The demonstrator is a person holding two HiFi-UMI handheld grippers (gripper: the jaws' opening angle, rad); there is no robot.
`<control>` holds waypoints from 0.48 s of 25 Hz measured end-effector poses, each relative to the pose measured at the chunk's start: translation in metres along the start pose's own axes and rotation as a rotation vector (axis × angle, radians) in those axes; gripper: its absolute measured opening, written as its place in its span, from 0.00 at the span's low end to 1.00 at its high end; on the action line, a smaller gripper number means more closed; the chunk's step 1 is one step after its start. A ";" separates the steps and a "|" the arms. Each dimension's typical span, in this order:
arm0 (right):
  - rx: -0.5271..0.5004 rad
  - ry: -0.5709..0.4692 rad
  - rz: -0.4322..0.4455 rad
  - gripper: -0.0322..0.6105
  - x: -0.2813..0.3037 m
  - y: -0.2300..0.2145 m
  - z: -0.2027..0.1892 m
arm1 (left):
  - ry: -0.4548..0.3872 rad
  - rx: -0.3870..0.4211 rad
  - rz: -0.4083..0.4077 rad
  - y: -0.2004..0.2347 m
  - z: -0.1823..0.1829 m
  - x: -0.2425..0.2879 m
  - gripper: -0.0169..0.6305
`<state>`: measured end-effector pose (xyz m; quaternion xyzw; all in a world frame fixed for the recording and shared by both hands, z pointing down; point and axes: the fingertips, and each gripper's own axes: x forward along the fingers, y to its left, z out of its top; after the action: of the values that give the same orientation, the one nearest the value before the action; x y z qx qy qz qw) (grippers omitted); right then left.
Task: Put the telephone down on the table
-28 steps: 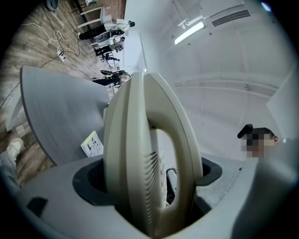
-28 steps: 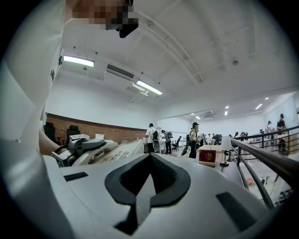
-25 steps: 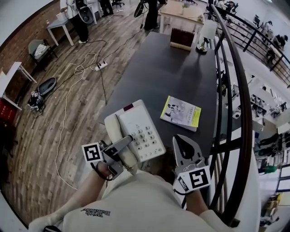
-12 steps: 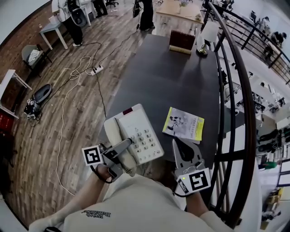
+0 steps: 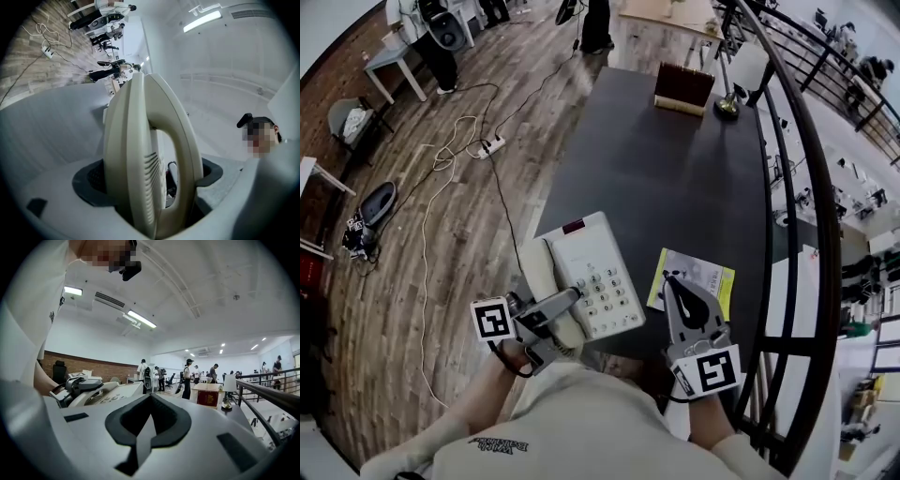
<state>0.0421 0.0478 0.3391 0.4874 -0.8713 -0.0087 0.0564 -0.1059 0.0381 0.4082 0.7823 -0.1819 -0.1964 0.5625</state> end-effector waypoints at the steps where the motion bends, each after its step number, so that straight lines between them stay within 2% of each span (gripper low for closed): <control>1: -0.001 0.000 -0.007 0.05 0.010 -0.003 0.001 | 0.004 0.000 -0.004 0.003 0.010 0.003 0.76; 4: -0.003 0.001 -0.029 0.05 0.039 -0.011 0.007 | 0.015 -0.002 -0.005 0.013 0.041 0.009 0.76; 8: -0.005 0.019 -0.039 0.05 0.085 -0.031 0.028 | 0.028 -0.055 -0.006 0.018 0.093 0.031 0.76; 12: -0.017 0.027 -0.060 0.05 0.100 -0.036 0.029 | 0.037 -0.074 -0.018 0.028 0.110 0.039 0.76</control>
<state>0.0178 -0.0576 0.3170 0.5128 -0.8555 -0.0112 0.0718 -0.1304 -0.0785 0.3988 0.7660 -0.1570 -0.1935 0.5926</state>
